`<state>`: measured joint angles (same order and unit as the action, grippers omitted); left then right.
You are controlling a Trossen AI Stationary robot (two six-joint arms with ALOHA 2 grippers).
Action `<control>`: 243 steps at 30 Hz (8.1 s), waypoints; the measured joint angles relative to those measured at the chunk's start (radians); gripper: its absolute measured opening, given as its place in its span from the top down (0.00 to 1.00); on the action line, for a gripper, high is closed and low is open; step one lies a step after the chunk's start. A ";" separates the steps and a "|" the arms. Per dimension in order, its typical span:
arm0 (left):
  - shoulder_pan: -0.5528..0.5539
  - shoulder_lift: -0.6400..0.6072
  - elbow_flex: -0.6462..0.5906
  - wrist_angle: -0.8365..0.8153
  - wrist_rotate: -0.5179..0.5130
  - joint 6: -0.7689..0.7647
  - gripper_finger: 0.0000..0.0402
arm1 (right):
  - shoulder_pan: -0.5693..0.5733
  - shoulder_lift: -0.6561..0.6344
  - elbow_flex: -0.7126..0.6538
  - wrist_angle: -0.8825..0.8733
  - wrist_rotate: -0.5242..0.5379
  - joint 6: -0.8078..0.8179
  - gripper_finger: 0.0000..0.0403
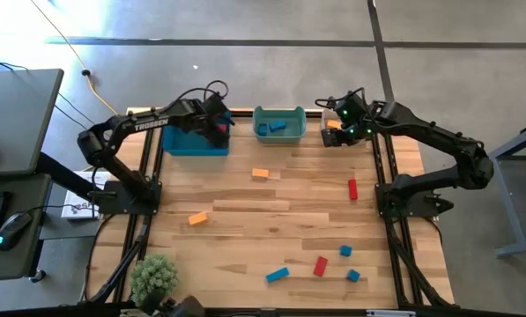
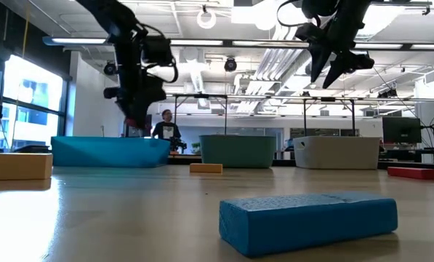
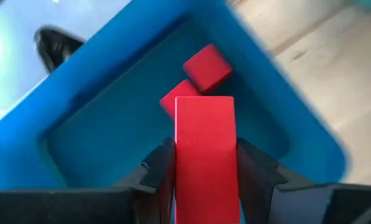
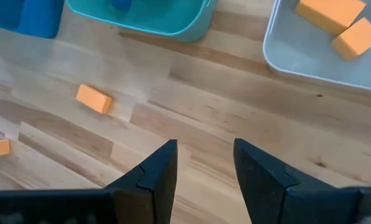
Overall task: Sort & place blocks by color
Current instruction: Put the red block into the blue bin, then put the blue block into the green bin, then put the yellow block into the gray bin
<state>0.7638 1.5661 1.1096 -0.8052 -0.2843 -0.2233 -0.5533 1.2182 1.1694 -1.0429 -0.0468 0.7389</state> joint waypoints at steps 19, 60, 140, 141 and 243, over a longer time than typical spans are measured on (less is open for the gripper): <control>0.114 0.000 -0.043 0.059 0.058 0.051 0.57 | 0.110 0.000 0.000 -0.095 -0.183 0.056 0.64; -0.254 0.000 0.011 0.076 0.244 -0.113 0.51 | 1.151 0.242 0.000 -0.092 0.010 0.292 0.47; -0.240 0.000 0.012 0.276 0.189 0.001 0.51 | 0.626 0.381 -0.072 0.110 0.171 -0.269 0.73; -0.232 0.000 0.012 0.287 0.194 0.007 0.51 | 0.585 0.371 -0.072 0.130 0.184 -0.287 0.73; -0.392 0.392 0.014 0.542 0.323 0.551 0.45 | 0.064 0.292 -0.071 0.724 0.152 -0.321 0.40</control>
<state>0.3721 1.9579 1.1236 -0.2633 0.0391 0.3275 -0.4889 1.5101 1.0985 -0.3191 0.1055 0.4179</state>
